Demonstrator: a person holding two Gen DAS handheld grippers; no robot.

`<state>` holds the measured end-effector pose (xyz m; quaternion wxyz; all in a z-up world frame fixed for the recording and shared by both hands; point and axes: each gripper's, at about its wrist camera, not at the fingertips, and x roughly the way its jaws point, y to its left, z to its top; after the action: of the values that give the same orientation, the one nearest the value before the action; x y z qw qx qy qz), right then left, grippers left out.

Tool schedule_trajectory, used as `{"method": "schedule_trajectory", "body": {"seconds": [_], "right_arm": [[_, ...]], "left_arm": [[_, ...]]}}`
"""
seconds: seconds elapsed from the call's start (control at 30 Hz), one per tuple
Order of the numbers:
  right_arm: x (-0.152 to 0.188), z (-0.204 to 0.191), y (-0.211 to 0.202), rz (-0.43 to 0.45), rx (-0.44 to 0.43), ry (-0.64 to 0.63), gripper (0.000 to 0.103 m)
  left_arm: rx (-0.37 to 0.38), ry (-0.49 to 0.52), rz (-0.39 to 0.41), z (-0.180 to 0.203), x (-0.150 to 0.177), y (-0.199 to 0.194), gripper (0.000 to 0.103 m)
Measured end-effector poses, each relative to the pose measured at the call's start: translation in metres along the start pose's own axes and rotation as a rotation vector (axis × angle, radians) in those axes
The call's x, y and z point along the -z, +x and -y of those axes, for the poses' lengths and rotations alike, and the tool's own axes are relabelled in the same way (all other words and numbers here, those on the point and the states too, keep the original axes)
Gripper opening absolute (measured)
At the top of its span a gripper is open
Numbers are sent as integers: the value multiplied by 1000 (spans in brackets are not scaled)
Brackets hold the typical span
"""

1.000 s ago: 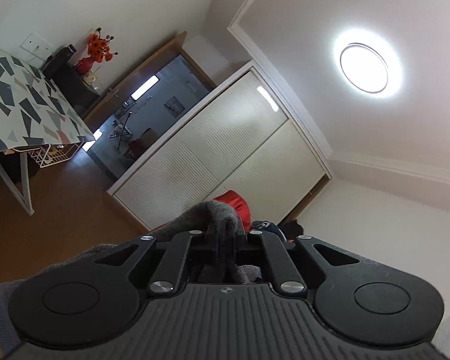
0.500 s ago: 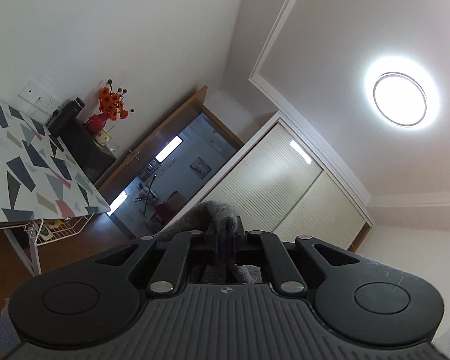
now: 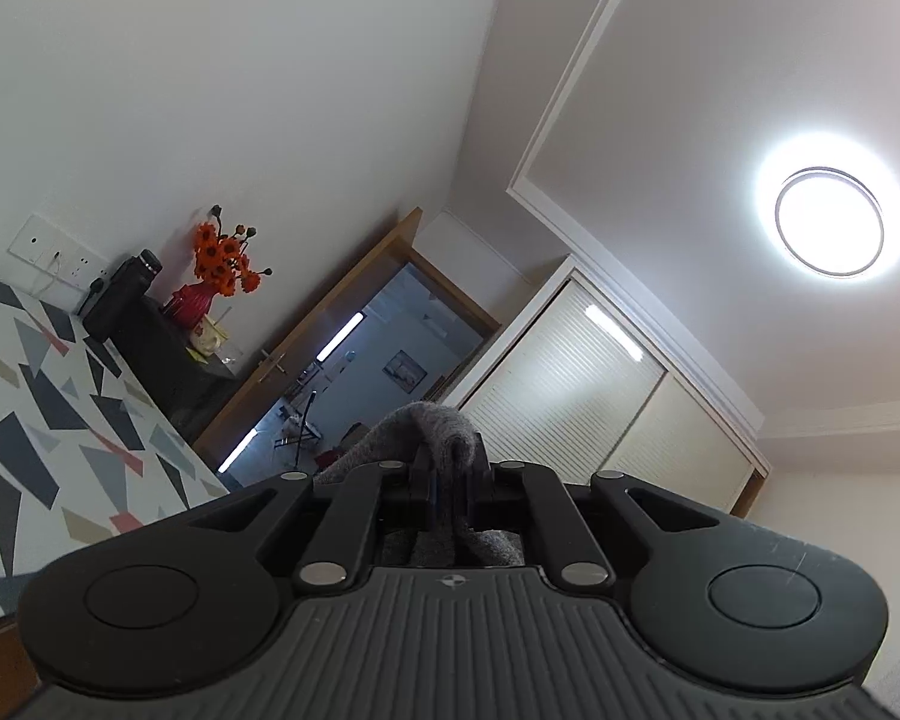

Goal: Fold clothes
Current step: 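Carry the grey sweater with both grippers toward the patterned table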

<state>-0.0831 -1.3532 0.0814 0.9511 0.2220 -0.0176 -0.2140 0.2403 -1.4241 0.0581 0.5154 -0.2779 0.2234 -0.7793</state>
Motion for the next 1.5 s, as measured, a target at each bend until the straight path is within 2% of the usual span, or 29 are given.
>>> {"method": "schedule_trajectory", "body": {"seconds": [0.13,0.2,0.4,0.6,0.73,0.83,1.0,1.2,1.4,1.5], "right_arm": [[-16,-2,54,19,-29,-30,16],[-21,-6,82,23,-54,-32,16],[-38,-21,158,28,-138,-74,16],[-57,-17,229,37,-273,-66,16],[-62,-4,283,27,-409,-23,16],[-66,2,324,-21,-514,4,16],[-84,27,382,-79,-634,12,16],[-108,60,405,-103,-730,13,16],[-136,84,383,-59,-791,-28,16],[-141,99,381,-60,-776,-40,16]], "left_arm": [[15,97,-16,-16,-28,23,8],[10,104,-13,-25,-39,34,8],[-74,182,54,-38,-71,39,8],[-275,237,163,-40,-92,30,8],[-410,302,237,-30,-93,37,8],[-501,321,310,-24,-90,48,8],[-621,352,409,-16,-79,78,9],[-723,378,468,-5,-59,103,8],[-706,339,533,-4,-44,120,9],[-748,288,528,-19,-39,129,9]]}}
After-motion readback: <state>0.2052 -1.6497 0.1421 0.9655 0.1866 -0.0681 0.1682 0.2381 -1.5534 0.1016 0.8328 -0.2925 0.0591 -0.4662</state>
